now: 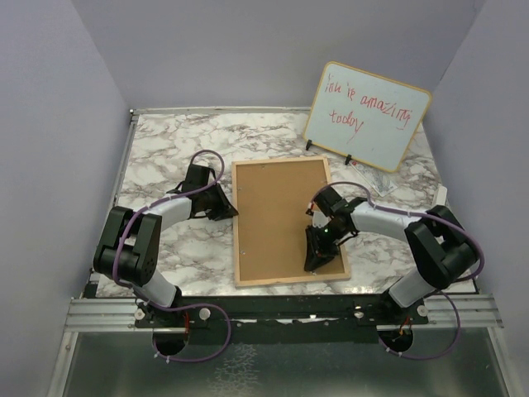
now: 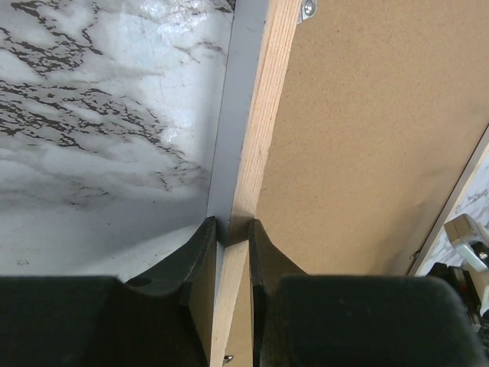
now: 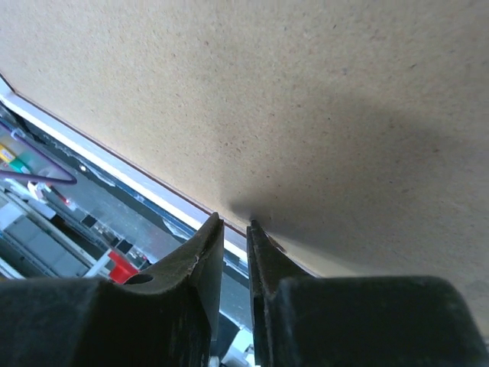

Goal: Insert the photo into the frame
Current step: Install the photo frame at the center of the board, then adjust the photo frame at the center of the board.

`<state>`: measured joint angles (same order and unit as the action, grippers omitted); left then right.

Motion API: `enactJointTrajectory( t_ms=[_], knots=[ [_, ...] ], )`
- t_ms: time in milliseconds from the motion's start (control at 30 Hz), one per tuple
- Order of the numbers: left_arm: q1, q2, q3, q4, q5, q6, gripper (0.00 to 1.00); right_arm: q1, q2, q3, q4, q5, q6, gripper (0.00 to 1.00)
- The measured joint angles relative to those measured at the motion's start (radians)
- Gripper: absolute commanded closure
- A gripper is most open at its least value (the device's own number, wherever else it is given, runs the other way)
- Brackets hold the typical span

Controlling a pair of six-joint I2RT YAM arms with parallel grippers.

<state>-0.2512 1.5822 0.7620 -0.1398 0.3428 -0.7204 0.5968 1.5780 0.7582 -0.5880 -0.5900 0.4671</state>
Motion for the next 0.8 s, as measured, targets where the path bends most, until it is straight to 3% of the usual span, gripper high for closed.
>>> enactJointTrajectory(
  t_ms=[100, 200, 400, 533, 800],
  knots=[
    [-0.001, 0.000, 0.008, -0.013, -0.007, 0.001, 0.96, 0.001, -0.013, 0.024, -0.013, 0.055, 0.018, 0.71],
    [-0.011, 0.000, 0.039, -0.061, -0.042, 0.019, 0.87, 0.001, -0.056, 0.085, -0.036, 0.158, 0.047, 0.58],
    [-0.010, -0.028, 0.111, -0.155, -0.135, 0.077, 0.69, -0.027, -0.154, 0.242, -0.115, 0.489, 0.148, 0.38],
    [-0.010, -0.093, 0.121, -0.201, -0.175, 0.106, 0.58, -0.098, -0.190, 0.254, -0.176, 0.656, 0.216, 0.24],
    [-0.010, -0.169, 0.108, -0.252, -0.206, 0.119, 0.38, -0.166, -0.183, 0.152, -0.227, 0.711, 0.264, 0.20]
  ],
)
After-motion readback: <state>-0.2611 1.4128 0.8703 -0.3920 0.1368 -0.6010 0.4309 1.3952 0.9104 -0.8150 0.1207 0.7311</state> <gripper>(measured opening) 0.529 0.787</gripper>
